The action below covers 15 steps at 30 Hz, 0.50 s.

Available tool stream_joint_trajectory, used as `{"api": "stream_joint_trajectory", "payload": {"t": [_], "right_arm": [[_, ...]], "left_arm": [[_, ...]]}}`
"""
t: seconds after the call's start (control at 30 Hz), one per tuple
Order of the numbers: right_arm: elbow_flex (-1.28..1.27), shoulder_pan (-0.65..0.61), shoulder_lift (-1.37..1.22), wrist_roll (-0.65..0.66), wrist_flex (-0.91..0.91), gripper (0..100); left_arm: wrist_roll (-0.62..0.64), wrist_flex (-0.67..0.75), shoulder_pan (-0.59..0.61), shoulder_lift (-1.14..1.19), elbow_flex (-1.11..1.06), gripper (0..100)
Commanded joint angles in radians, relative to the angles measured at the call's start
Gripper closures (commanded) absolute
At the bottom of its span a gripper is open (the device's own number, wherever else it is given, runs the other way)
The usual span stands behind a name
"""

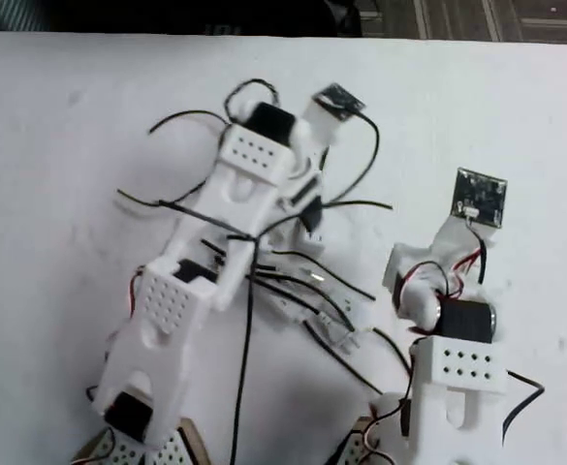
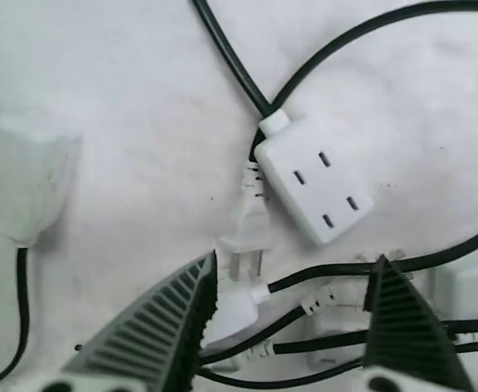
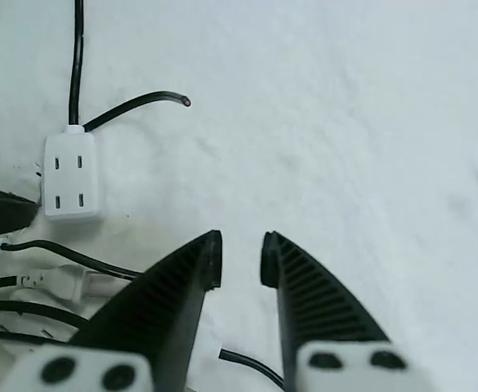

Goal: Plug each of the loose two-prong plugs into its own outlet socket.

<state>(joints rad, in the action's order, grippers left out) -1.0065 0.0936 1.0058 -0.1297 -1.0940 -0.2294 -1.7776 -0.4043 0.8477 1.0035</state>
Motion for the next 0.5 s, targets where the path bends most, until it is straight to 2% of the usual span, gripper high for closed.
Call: {"api": "stream_joint_trajectory", "payload": {"t": [0.0,0.1,0.37,0.47], "right_arm": [[0.057,0.019,0.025,0.002,-0.035,87.2],[0.057,0.019,0.025,0.002,-0.033,87.2],[0.055,0.016,0.025,0.002,-0.033,87.2],[0.055,0.016,0.025,0.002,-0.033,87.2]], "left_arm": [[0.094,0.005,-0.044,-0.073,-0.017,64],[0.147,0.068,-0.042,-0.071,-0.055,62],[0.15,0.287,-0.036,-0.071,-0.293,62],[0.147,0.328,-0.039,-0.071,-0.336,67]]}}
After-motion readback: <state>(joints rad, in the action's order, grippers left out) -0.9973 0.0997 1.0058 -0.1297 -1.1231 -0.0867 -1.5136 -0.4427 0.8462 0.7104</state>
